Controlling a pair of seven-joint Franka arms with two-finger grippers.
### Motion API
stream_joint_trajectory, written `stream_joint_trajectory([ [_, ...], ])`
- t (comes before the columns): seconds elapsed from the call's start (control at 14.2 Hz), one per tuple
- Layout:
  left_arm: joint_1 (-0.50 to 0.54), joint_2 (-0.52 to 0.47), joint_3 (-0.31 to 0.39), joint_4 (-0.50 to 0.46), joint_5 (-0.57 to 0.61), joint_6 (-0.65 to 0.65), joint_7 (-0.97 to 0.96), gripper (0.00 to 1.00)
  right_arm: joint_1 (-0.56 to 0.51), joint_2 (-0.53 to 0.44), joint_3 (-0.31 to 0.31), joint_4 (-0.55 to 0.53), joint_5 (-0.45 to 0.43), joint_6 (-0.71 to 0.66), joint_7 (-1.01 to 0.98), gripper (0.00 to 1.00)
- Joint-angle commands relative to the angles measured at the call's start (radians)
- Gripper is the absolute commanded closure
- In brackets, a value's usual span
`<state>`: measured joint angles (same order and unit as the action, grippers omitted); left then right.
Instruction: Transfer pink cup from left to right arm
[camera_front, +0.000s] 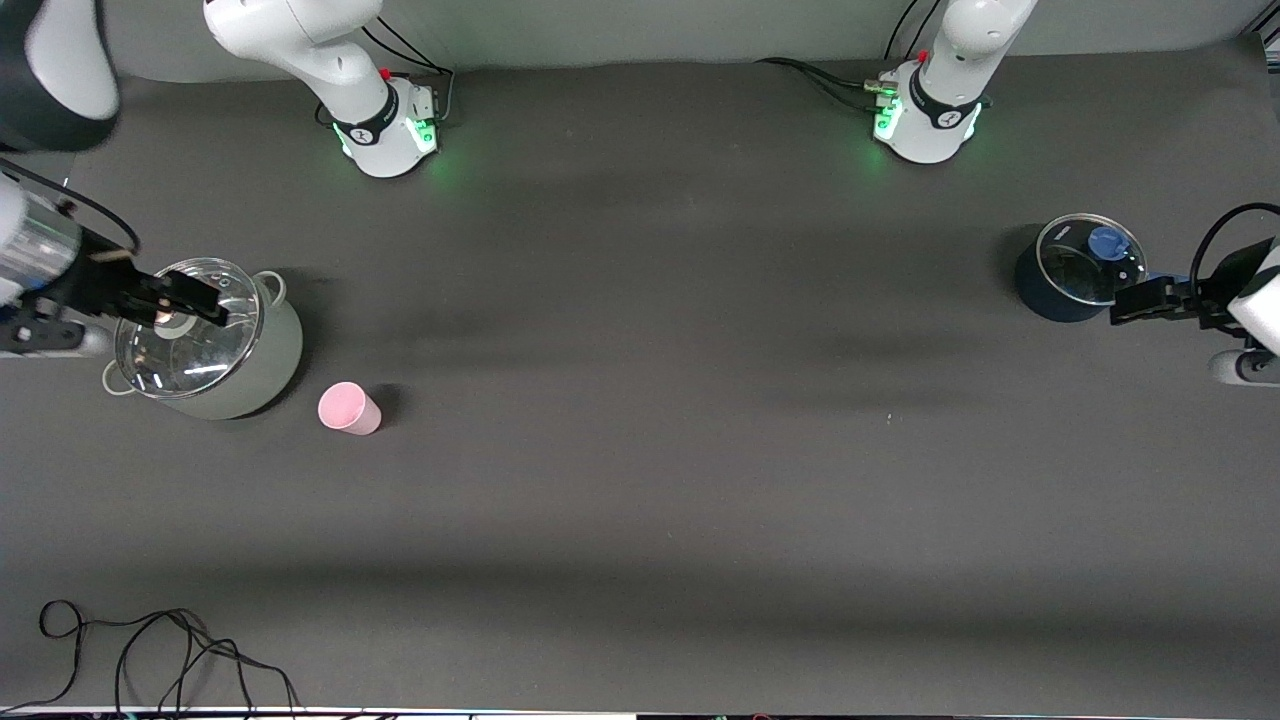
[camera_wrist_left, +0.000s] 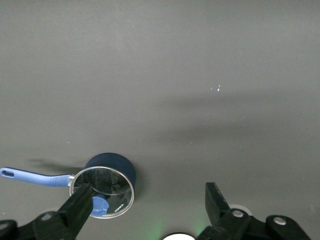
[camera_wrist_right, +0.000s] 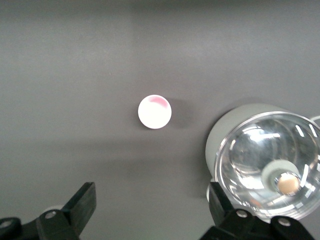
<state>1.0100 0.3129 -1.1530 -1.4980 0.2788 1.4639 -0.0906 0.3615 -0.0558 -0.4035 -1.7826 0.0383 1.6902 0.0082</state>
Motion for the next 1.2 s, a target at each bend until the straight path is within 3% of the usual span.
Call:
stream_joint_trajectory([
  [0.0,0.018,-0.124,-0.005,-0.094,-0.009,0.062,-0.072,0.0,0.005,0.011,-0.011,0.1,-0.029,-0.105,0.001,0.0],
  [0.28,0.016,-0.14,0.004,-0.1,-0.036,0.072,-0.081,0.0,0.008,0.014,-0.035,0.1,-0.041,-0.127,-0.002,0.0],
  [0.42,-0.019,-0.156,0.069,-0.096,-0.078,0.075,-0.064,0.0,0.01,0.014,-0.035,0.098,-0.041,-0.127,-0.002,0.0],
  [0.56,-0.187,-0.202,0.277,-0.093,-0.148,0.073,0.003,0.0,0.011,0.014,-0.035,0.097,-0.041,-0.129,-0.002,0.0],
  [0.7,-0.386,-0.26,0.541,-0.1,-0.257,0.072,0.089,0.0,0.011,0.011,-0.035,0.094,-0.041,-0.13,-0.004,0.0],
  [0.85,-0.613,-0.284,0.77,-0.119,-0.277,0.078,0.106,0.0,0.001,0.016,-0.025,0.097,-0.041,-0.13,-0.004,0.0],
  [0.92,-0.701,-0.285,0.844,-0.123,-0.277,0.082,0.104,0.0,-0.031,0.016,-0.005,0.098,-0.04,-0.13,-0.007,0.0],
  [1.13,-0.931,-0.285,1.054,-0.122,-0.28,0.084,0.103,0.0,-0.191,0.022,0.153,0.107,-0.04,-0.127,-0.014,0.0],
])
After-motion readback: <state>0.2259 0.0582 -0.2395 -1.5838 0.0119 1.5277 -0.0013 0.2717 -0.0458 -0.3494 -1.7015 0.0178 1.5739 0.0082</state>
